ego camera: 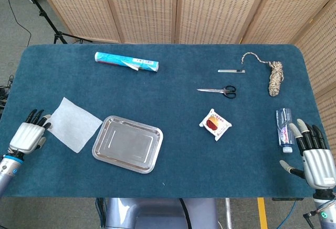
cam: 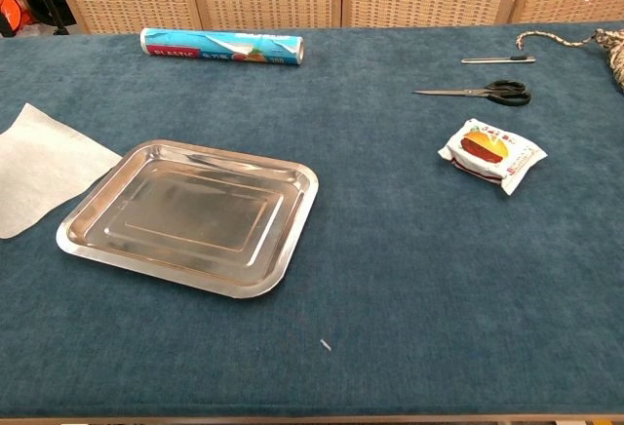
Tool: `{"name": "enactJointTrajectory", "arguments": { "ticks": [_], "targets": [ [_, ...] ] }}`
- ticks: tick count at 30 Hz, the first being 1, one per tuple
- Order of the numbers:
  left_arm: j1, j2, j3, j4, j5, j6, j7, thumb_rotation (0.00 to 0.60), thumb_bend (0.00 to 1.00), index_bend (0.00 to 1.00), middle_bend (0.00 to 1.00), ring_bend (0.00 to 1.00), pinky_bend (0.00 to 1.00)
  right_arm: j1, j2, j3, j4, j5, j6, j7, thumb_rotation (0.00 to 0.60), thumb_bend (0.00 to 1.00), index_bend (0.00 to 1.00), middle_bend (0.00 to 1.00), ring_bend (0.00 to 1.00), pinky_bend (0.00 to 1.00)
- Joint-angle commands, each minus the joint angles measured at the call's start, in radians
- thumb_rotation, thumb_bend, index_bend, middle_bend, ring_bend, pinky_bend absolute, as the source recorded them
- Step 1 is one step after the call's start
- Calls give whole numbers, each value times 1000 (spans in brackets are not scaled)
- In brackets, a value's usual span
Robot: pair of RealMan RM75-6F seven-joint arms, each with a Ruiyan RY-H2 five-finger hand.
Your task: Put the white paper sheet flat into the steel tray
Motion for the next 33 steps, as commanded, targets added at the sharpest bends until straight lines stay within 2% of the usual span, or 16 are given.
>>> {"name": "enactJointTrajectory", "arguments": {
  "ticks": [1,33],
  "targets": [
    [-1,-11,0,15,-2,1,-2,600,359,412,236,37,62,0,1,0,0,0,1,1,600,0,1,0,0,0],
    [-5,-127,-1,177,-8,32,11,600,363,424,245,45,62,-3,4,-1,0,-1,3,12,600,0,1,0,0,0]
  ]
}}
